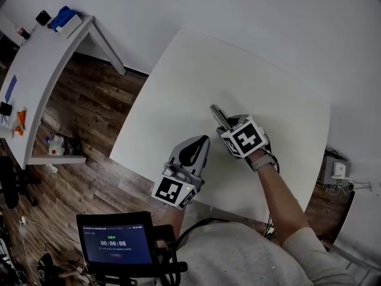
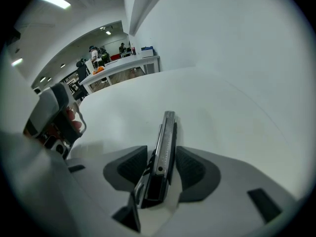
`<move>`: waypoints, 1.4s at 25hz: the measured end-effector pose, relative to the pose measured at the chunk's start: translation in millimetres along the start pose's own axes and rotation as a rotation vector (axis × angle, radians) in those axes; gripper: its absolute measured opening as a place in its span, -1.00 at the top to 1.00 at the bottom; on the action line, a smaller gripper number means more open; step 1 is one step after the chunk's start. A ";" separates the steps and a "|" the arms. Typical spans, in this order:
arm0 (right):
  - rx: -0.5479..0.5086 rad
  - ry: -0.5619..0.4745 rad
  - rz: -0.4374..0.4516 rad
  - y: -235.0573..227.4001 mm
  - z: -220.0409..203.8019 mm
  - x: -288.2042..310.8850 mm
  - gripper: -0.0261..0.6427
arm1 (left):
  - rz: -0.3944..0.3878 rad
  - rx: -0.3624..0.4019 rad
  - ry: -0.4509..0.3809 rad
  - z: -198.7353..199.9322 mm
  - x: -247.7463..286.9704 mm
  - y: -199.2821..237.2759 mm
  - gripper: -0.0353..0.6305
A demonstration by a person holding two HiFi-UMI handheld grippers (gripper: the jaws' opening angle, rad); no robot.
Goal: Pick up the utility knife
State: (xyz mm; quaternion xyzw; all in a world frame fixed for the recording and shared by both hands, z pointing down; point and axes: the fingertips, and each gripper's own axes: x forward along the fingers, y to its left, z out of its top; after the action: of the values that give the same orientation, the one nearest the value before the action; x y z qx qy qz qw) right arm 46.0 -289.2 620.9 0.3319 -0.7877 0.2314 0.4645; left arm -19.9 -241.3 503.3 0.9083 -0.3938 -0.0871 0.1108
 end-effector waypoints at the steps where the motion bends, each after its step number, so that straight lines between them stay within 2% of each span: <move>1: -0.008 0.007 -0.002 0.4 0.1 -0.1 0.40 | 0.000 -0.002 -0.001 0.1 0.3 -0.1 0.87; 8: -0.066 0.089 -0.013 1.7 -1.1 -2.1 0.49 | 0.005 -0.011 0.001 -1.5 -0.3 0.8 0.87; 17: -0.130 0.058 0.037 14.1 0.1 -0.4 0.52 | 0.022 -0.018 0.002 -4.5 -5.9 7.1 0.87; 28: -0.040 -0.039 0.081 12.5 6.5 -11.3 0.53 | 0.034 -0.028 0.003 -5.8 -7.7 12.6 0.87; 35: 0.040 -0.143 0.158 17.5 23.5 -29.6 0.53 | 0.040 -0.027 0.006 -1.8 -5.0 12.7 0.87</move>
State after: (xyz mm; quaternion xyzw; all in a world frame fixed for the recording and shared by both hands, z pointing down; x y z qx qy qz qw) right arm 29.8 -284.2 582.9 0.2938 -0.8377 0.2589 0.3806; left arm -31.7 -245.8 508.8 0.8989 -0.4105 -0.0875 0.1259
